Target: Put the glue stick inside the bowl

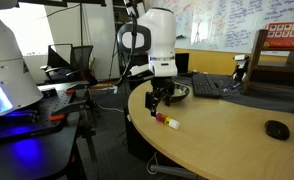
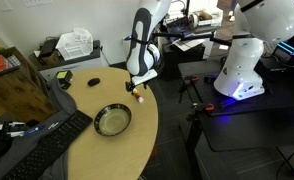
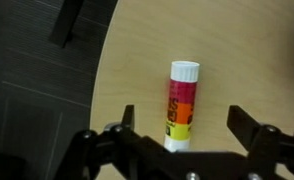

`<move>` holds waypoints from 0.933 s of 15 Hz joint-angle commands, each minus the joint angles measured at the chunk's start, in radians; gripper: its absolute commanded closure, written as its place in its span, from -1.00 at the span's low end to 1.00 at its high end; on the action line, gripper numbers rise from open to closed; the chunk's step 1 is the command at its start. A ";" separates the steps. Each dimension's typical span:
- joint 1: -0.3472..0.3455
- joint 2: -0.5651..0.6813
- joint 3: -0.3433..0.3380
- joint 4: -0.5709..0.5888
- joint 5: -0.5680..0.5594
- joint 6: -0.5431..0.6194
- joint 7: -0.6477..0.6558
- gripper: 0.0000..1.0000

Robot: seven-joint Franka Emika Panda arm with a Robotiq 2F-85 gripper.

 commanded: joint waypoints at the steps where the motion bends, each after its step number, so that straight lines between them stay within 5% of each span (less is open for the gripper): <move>1: 0.023 0.078 -0.025 0.082 0.005 -0.018 0.032 -1.00; 3: 0.024 0.119 -0.026 0.122 0.005 -0.023 0.032 -0.88; 4: 0.025 0.135 -0.026 0.137 0.008 -0.017 0.034 -0.45; 7: 0.023 0.166 -0.021 0.167 0.010 0.004 0.026 -0.22; 14: -0.047 0.116 0.024 0.167 0.038 -0.125 0.001 0.81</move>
